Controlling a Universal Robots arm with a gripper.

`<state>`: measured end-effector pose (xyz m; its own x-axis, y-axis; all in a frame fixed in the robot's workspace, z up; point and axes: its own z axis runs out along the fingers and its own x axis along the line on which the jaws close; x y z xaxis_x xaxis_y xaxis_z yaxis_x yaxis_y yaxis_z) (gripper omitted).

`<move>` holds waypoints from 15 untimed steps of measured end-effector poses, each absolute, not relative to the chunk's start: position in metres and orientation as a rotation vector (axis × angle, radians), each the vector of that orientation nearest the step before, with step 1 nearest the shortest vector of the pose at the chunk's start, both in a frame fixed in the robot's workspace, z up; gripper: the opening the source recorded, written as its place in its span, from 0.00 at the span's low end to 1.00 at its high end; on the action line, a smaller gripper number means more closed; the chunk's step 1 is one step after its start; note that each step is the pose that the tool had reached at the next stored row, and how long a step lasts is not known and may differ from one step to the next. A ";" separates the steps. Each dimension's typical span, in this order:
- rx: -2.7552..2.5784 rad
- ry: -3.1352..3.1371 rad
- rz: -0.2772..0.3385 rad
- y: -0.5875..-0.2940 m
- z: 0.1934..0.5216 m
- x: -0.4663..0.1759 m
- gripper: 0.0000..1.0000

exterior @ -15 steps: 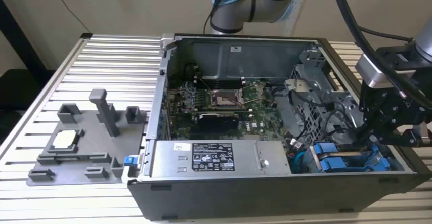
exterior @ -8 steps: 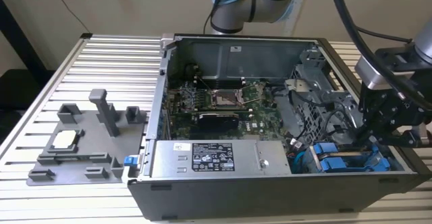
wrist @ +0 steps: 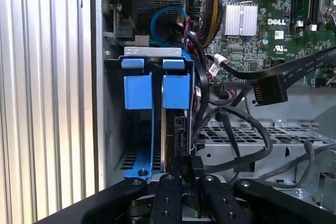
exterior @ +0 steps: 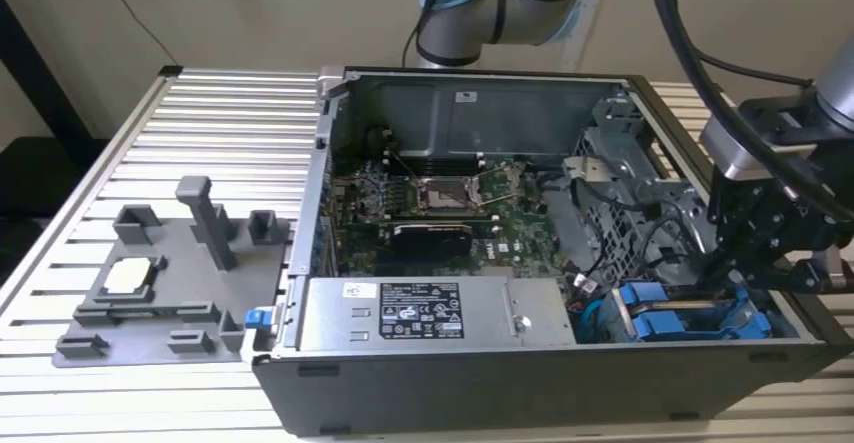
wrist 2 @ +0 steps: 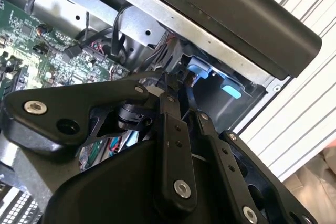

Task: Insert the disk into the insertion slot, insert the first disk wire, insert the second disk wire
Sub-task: 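Insert the first disk wire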

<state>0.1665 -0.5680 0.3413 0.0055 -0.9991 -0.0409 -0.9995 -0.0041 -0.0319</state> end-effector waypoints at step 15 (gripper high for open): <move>-2.191 2.181 0.006 -0.568 0.337 0.166 0.19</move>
